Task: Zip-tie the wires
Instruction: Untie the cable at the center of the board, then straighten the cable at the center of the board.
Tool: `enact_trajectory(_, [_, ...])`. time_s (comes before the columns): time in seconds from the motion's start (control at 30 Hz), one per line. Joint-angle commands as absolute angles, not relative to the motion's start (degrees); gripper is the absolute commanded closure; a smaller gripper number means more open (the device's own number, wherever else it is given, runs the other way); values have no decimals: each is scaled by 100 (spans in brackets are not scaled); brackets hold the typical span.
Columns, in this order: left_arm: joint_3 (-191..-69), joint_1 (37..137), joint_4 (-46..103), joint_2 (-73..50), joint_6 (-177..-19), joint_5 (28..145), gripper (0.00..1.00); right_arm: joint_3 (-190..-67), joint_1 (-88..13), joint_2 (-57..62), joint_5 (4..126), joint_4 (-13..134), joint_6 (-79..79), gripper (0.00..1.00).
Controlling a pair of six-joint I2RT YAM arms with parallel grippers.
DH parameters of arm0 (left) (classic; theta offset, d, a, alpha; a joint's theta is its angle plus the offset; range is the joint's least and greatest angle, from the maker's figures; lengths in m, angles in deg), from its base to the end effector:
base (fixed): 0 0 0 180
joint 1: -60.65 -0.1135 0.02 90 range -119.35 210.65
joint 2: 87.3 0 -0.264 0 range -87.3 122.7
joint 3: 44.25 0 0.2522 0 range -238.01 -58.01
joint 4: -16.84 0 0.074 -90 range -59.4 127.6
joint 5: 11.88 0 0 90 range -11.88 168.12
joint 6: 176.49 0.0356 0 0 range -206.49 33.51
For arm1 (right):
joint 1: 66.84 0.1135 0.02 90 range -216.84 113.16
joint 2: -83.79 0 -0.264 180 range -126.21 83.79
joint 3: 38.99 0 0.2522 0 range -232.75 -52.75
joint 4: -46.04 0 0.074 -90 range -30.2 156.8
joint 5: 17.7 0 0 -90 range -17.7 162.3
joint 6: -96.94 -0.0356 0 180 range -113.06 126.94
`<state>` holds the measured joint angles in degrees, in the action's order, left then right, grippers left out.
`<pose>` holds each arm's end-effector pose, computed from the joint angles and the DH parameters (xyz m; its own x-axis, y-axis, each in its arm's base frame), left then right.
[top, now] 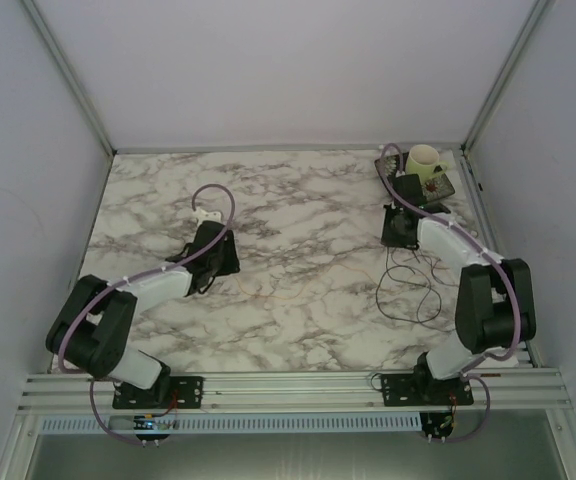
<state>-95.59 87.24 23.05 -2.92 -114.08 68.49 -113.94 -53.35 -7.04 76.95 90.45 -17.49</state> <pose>0.2620 -0.1245 0.1697 -0.6522 -0.1842 -0.7354 0.0264 0.9639 -0.2648 0.3125 0.0720 0.2134 -0.8490 0.2203 -0.4804 0.1732 0.9748 0.1409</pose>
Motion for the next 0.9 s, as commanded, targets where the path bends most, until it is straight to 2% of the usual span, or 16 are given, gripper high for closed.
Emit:
enact_trajectory(0.0, [-9727, 8737, 2013, -25, -11207, 6858, 57, -11501, -5268, -238, 7766, 9039, -1690, 100])
enact_trajectory(0.13, [-9673, 8737, 1773, 147, -11269, 6953, 72, -11518, -5266, 63, 7795, 9047, -1680, 100])
enact_trajectory(0.27, [-9602, 8737, 1718, 179, -11375, 7040, 100, -11553, -5265, 318, 8070, 9167, -1632, 100])
enact_trajectory(0.5, [-9058, 8741, 1837, -735, -11862, 6692, 100, -11900, -5295, 793, 9031, 9511, -1432, 100])
enact_trajectory(0.87, [-8759, 8813, 2060, -1209, -12217, 6627, 100, -12570, -5295, 2001, 9120, 9426, -1239, 100])
